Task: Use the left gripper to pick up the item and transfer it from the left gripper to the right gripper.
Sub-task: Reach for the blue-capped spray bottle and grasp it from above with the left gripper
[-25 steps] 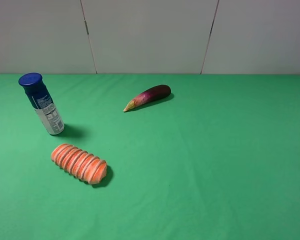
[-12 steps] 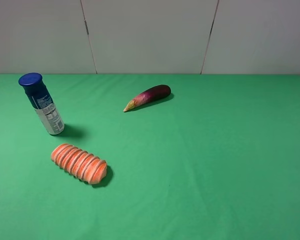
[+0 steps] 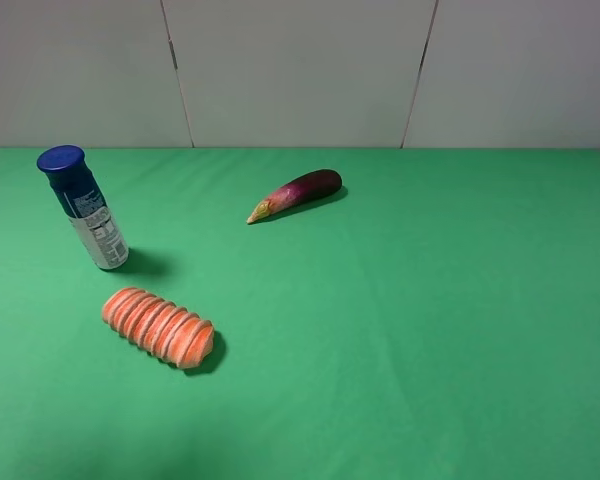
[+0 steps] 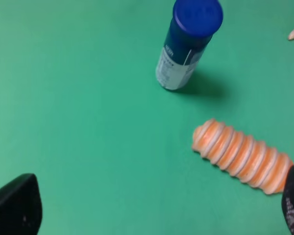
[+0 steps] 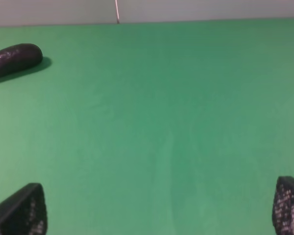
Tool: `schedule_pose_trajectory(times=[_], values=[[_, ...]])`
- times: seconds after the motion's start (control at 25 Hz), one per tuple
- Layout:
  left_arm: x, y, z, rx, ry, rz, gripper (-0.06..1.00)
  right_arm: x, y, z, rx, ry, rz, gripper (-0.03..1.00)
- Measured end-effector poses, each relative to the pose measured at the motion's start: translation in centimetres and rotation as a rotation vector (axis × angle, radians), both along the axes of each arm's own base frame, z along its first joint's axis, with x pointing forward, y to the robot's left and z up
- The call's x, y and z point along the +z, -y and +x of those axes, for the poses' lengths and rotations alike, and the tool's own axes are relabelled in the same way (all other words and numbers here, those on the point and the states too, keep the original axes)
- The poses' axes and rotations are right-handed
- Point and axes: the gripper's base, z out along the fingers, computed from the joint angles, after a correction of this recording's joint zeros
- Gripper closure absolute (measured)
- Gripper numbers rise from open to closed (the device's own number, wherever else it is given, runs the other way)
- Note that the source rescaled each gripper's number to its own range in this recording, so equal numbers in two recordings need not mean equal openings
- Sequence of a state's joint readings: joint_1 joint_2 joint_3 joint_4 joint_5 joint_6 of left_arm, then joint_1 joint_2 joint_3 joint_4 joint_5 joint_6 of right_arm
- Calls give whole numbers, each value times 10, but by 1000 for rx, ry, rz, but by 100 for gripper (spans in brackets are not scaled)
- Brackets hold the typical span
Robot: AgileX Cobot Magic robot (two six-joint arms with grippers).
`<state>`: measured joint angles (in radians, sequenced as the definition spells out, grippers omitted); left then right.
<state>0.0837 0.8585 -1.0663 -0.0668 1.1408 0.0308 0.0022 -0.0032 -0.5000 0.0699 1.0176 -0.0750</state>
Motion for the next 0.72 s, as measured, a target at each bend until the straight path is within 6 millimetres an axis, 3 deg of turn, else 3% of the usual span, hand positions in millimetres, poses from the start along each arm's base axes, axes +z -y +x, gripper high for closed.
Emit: schedule_pose_trajectory(times=[0.16,0.4,0.72], values=[[3,6,42,-58,-70,8,-5,0,0,0,0,0,0,-3],[-14,25,108,-121,-205,10,-5,0,0,0,0,0,0,-3],[-51,42,161,-145,-348,13,-5,0,0,0,0,0,0,-3]])
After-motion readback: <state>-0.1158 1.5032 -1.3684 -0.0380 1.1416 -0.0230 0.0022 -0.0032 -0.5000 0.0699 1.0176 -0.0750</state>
